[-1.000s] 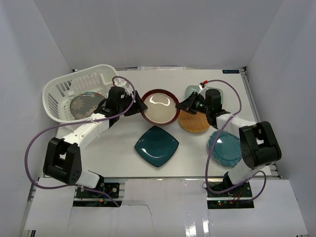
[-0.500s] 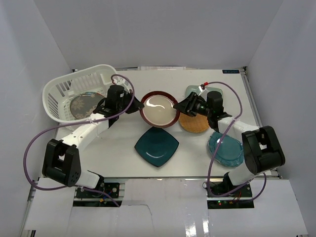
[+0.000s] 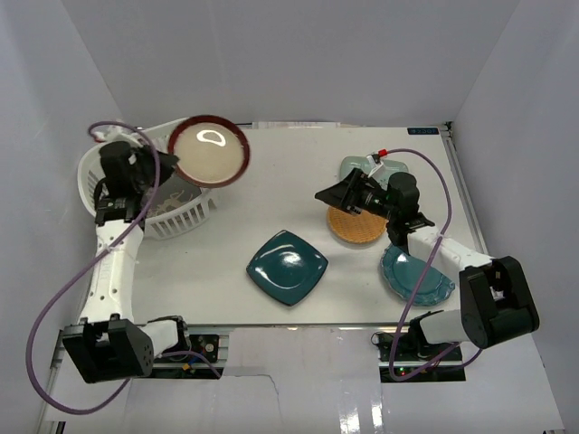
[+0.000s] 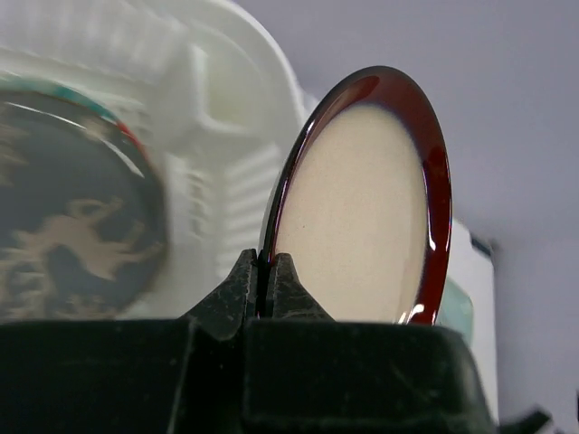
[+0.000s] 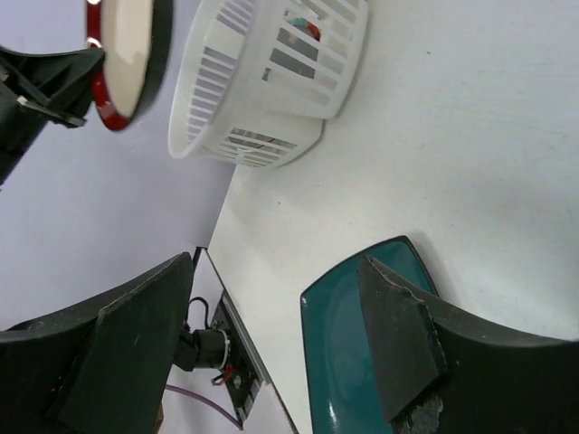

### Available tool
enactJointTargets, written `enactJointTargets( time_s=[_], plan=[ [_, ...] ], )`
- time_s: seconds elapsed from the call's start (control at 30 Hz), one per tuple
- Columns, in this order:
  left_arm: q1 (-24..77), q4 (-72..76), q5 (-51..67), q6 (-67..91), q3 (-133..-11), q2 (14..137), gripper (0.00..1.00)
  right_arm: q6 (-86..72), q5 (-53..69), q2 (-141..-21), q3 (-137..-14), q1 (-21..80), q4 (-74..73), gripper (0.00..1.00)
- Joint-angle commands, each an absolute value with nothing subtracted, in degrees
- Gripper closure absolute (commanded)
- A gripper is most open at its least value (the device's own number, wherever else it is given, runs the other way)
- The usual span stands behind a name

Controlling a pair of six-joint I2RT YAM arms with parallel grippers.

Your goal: Place the plates into the plastic bin on the countertop

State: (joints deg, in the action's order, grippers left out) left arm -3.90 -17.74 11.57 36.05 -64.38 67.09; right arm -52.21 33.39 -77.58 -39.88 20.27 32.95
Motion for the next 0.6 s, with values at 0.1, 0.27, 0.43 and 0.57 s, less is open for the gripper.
enactJointTargets(
  time_s=[0.1,0.27,0.43,0.57],
  plan=[
    [-17.3,-17.6,6.1,35.3,-67.4,61.9,1.00,-46.8,33.4,-77.8,-39.7,21.0,28.5,0.21],
    [-18.2,-15.2,-3.1,34.7,-63.6,63.7,1.00,-42.3,30.8,-76.3,-39.6,22.4,23.0,0.22],
    [-18.4,-13.2,-6.0,33.0,-61.6,67.8,1.00,-35.8,27.1,-72.2,-37.0,23.6,16.7,0.22],
    [-18.5,-10.5,-7.5,32.0,-60.0,71.1,1.00,-32.2,25.8,-68.0,-31.7,24.4,11.2,0.22]
  ],
)
